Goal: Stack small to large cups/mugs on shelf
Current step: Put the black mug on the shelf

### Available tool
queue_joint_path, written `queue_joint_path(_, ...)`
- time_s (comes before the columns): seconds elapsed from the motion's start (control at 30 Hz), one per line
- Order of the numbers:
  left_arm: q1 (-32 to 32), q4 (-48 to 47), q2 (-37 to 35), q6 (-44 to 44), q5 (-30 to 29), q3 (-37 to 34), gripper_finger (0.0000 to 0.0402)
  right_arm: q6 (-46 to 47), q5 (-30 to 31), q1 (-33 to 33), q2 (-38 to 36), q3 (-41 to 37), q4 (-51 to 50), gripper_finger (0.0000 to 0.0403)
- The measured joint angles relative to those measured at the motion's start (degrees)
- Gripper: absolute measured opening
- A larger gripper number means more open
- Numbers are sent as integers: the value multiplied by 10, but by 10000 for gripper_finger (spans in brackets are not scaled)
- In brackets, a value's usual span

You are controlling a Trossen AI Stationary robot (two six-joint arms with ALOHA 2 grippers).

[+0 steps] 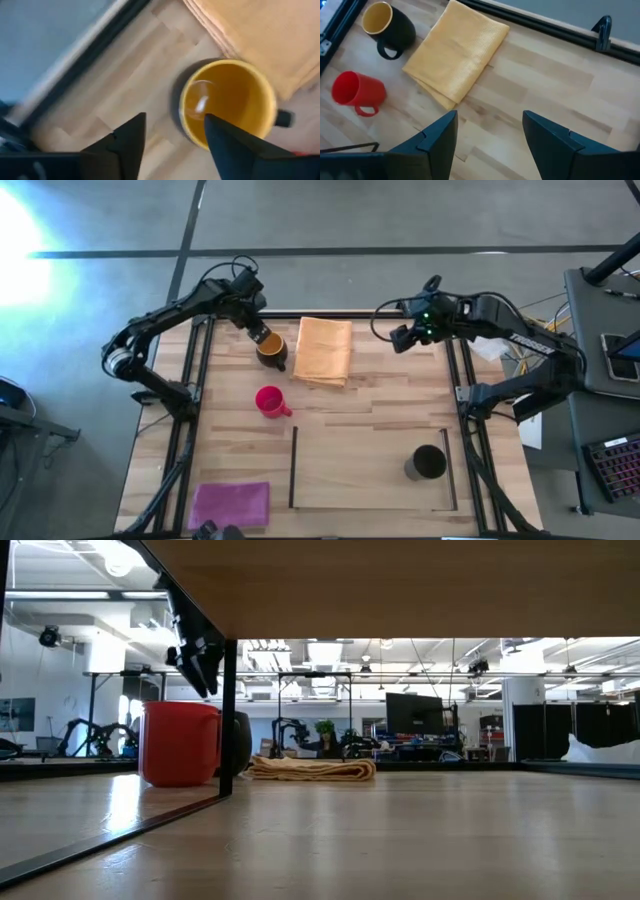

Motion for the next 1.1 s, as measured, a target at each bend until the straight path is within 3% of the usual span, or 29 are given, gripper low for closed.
queue_joint_path(0.1, 0, -14, 16, -50, 26, -3, 202, 2, -6, -8, -2, 0, 0, 217)
queue_joint_path(0.67, 0, 25, 113, -49, 4, -5, 196, 29, -23, -22, 2, 0, -1, 217)
queue_joint_path(0.8, 0, 21, 118, -48, 1, -5, 149, 30, -23, -22, 2, 0, -1, 217)
queue_joint_path(1.0, -4, 36, 106, -44, -10, -6, 20, 29, -19, -22, 2, 0, 1, 217)
queue_joint_path(1.1, -4, 51, 108, -47, -7, -7, 13, 28, -17, -22, 2, 0, 1, 217)
